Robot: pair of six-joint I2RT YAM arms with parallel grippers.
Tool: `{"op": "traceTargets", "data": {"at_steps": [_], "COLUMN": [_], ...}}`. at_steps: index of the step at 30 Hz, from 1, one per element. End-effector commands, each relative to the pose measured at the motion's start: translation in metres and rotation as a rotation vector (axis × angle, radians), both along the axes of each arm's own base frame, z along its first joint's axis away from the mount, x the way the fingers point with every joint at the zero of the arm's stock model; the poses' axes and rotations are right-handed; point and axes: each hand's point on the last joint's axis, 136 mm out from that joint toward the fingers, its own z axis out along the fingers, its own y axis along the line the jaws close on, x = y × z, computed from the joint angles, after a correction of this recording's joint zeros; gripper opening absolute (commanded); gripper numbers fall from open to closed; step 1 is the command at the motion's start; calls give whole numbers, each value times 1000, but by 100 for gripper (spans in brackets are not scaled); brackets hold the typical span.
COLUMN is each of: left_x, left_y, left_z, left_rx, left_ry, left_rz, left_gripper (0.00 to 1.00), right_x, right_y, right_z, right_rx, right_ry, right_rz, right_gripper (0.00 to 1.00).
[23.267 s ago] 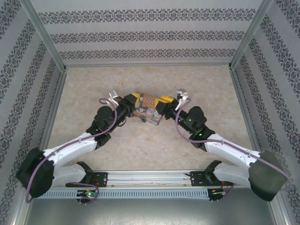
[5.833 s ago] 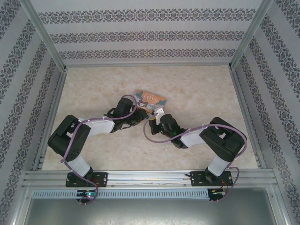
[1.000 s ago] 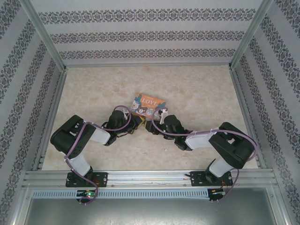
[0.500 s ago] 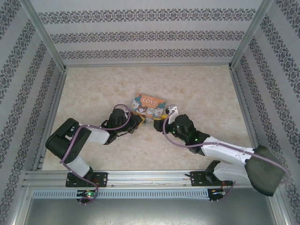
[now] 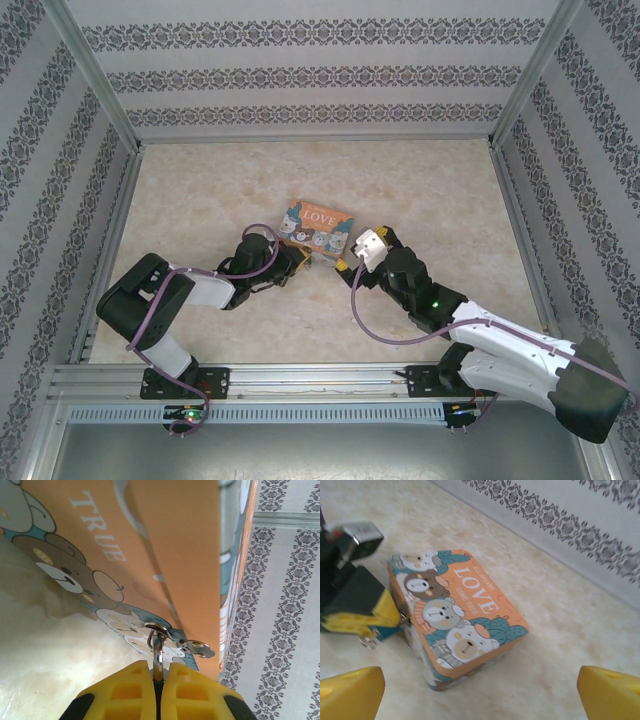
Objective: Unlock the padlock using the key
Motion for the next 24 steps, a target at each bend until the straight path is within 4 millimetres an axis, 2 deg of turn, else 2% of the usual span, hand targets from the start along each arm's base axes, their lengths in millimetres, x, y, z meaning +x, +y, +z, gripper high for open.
{"op": "traceTargets", "data": {"at_steps": [1, 7, 12, 17, 24], "left_x": [6, 3, 2, 0, 1], "left_y": [-8, -10, -14, -19, -27], "left_z": [23, 22, 23, 22, 26], "left_rx": [-39, -32, -39, -41, -50], "left_ry": [-42, -29, -16, 0, -2], "left_rz": [13, 30, 38, 38, 30], "left_gripper": [0, 0, 0, 0, 0], "right_x": [2, -12, -28, -32, -27], "right_y": [-4, 1, 12, 22, 45], "right_z": [14, 4, -14, -31, -44], "right_rx": [-125, -218, -362, -454, -468], "right_ry": [-95, -149, -199, -200, -171], "right_rz": [19, 114, 242, 302, 325], "right_gripper": [98, 98, 86, 75, 68]}}
